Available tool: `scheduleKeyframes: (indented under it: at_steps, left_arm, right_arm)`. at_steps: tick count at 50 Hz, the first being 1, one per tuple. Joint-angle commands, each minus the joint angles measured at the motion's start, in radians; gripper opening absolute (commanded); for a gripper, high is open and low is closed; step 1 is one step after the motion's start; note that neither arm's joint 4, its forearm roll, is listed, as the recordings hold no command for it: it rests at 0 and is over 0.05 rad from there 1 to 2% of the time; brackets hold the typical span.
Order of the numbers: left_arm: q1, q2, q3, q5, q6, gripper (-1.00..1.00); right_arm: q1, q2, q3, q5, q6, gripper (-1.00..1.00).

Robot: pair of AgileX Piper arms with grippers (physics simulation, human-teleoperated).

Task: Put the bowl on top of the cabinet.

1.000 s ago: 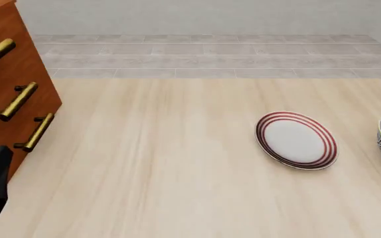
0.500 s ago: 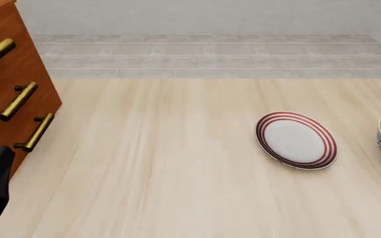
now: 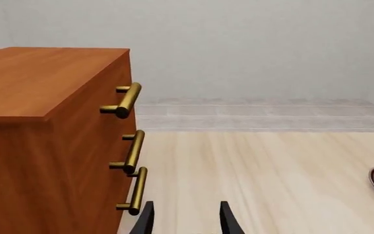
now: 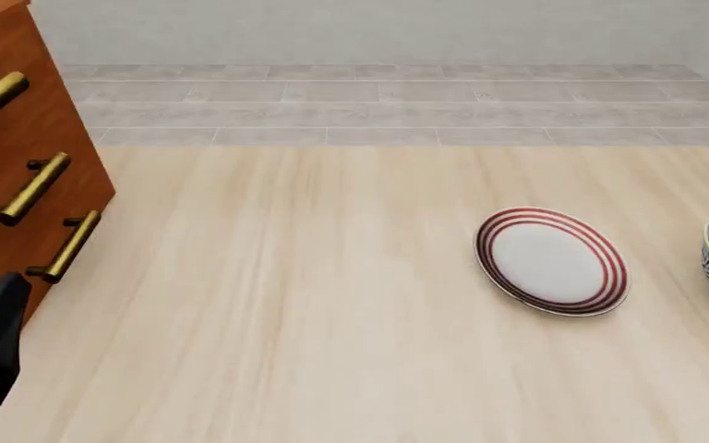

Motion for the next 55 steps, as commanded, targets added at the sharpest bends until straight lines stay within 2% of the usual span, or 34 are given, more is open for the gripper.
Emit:
scheduleKeyframes:
  at_steps: [1, 8, 9, 13, 16, 19, 21, 32, 35, 40, 41, 46, 47, 52, 55]
  left_arm:
    - [-0.001, 0.003, 0.000, -0.002, -0.002, 1.00]
    - [0.001, -0.002, 0.000, 0.002, -0.005, 1.00]
    - [0.001, -0.001, 0.000, 0.002, -0.005, 1.00]
    - [0.001, 0.000, 0.000, 0.000, -0.005, 1.00]
    - [0.002, -0.001, 0.000, 0.001, -0.008, 1.00]
    - [0.002, -0.004, -0.001, 0.002, -0.008, 1.00]
    - [0.003, -0.006, -0.001, 0.004, -0.008, 1.00]
    - [0.003, 0.006, 0.000, -0.005, -0.001, 1.00]
    - [0.004, 0.008, 0.000, -0.006, -0.004, 1.00]
    - [0.002, 0.001, 0.000, 0.001, -0.003, 1.00]
    - [0.001, -0.002, 0.000, 0.003, -0.003, 1.00]
    - [0.001, 0.002, 0.001, 0.000, -0.002, 1.00]
    - [0.003, 0.007, 0.001, -0.003, -0.003, 1.00]
    - [0.004, 0.006, 0.001, -0.002, -0.004, 1.00]
    - [0.001, 0.006, 0.001, -0.002, -0.003, 1.00]
  right_arm:
    - [-0.025, 0.057, -0.052, 0.028, 0.002, 1.00]
    - [-0.046, 0.089, -0.068, 0.032, -0.017, 1.00]
    - [-0.065, 0.115, -0.070, 0.035, -0.011, 1.00]
    - [-0.111, 0.147, -0.070, 0.031, -0.046, 1.00]
    - [-0.119, 0.149, -0.078, 0.036, -0.050, 1.00]
    - [-0.156, 0.181, -0.066, 0.029, -0.103, 1.00]
    - [-0.142, 0.192, -0.073, 0.033, -0.076, 1.00]
    - [-0.127, 0.243, -0.120, 0.055, -0.051, 1.00]
    - [-0.109, 0.270, -0.129, 0.060, 0.009, 1.00]
    - [-0.119, 0.288, -0.135, 0.065, 0.019, 1.00]
    - [-0.118, 0.304, -0.142, 0.075, 0.046, 1.00]
    - [-0.132, 0.323, -0.147, 0.074, 0.028, 1.00]
    - [-0.158, 0.346, -0.148, 0.068, 0.011, 1.00]
    - [-0.173, 0.369, -0.151, 0.069, 0.004, 1.00]
    - [-0.215, 0.392, -0.162, 0.065, 0.002, 1.00]
